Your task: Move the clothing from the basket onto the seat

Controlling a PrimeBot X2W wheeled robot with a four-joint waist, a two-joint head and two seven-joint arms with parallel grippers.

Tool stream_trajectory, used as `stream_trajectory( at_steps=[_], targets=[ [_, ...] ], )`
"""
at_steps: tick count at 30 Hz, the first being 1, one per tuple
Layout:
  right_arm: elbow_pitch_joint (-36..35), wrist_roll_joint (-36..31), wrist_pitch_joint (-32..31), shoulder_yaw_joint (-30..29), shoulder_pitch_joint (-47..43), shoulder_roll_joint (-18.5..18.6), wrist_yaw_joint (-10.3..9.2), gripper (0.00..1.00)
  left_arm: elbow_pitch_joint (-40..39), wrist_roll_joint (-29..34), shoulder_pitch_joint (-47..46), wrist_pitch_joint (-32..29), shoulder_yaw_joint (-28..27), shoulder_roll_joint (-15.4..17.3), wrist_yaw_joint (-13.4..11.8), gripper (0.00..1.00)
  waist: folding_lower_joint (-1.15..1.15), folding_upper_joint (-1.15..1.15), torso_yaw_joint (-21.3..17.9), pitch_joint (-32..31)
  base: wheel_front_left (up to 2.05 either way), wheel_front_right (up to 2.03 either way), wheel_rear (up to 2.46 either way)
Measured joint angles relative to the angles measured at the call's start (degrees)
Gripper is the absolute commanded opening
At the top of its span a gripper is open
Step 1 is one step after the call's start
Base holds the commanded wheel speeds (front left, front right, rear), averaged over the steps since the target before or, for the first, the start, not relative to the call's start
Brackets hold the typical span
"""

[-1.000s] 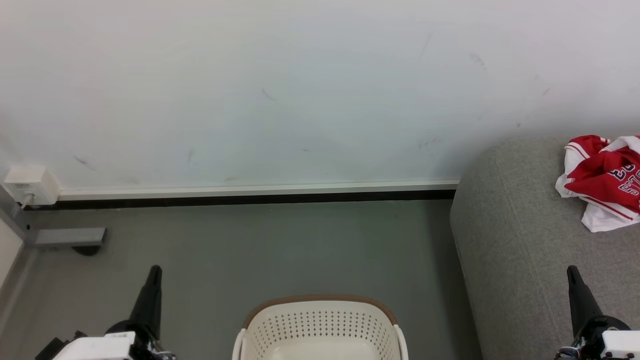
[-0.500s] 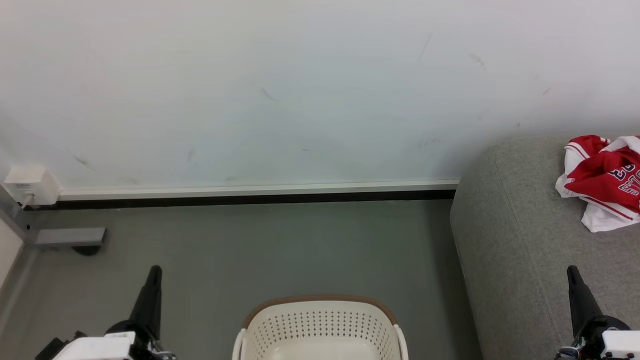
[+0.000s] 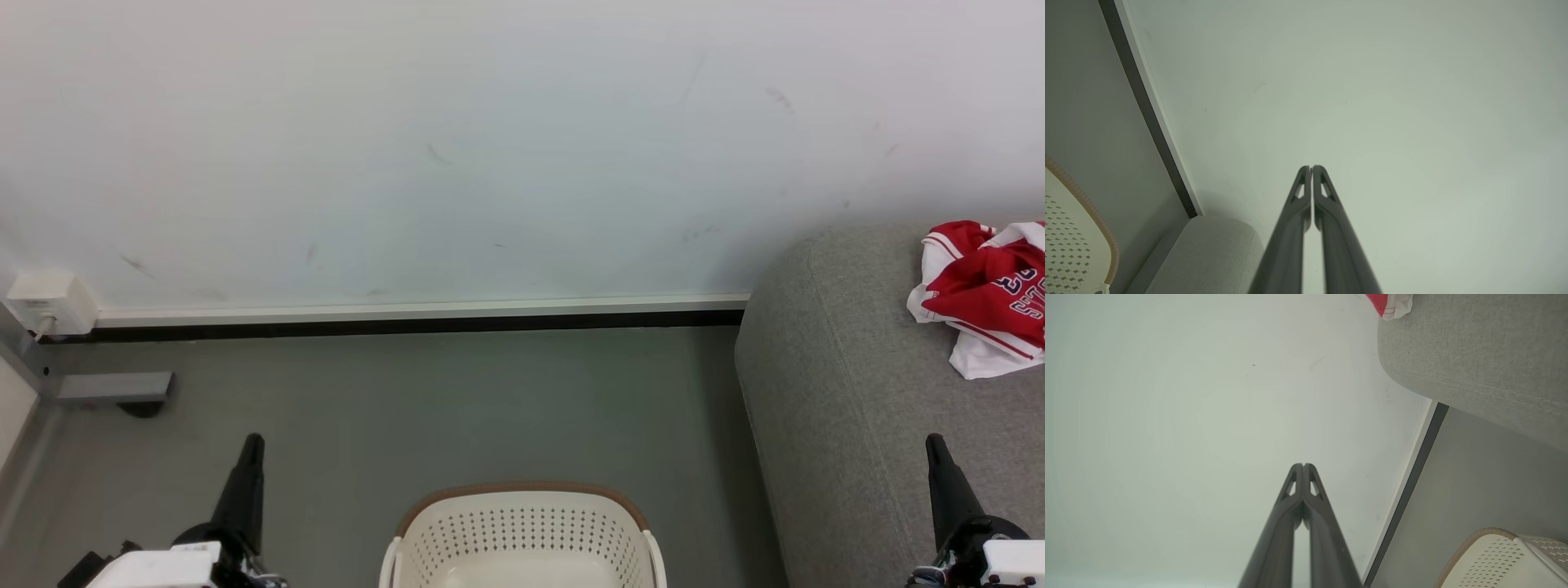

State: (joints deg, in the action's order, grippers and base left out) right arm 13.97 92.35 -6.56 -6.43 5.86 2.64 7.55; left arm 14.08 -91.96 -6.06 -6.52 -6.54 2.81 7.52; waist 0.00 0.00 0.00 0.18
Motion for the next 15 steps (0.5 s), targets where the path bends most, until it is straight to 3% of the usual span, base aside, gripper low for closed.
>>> stream_trajectory(
  at_steps=[15],
  targets=[
    [0.01, 0.0, 0.01, 0.0, 0.01, 0.0, 0.0, 0.0, 0.0, 0.0, 0.0, 0.0, 0.0, 0.0, 0.0, 0.0, 0.0, 0.0, 0.0, 0.0, 0.0, 0.0, 0.0]
  ],
)
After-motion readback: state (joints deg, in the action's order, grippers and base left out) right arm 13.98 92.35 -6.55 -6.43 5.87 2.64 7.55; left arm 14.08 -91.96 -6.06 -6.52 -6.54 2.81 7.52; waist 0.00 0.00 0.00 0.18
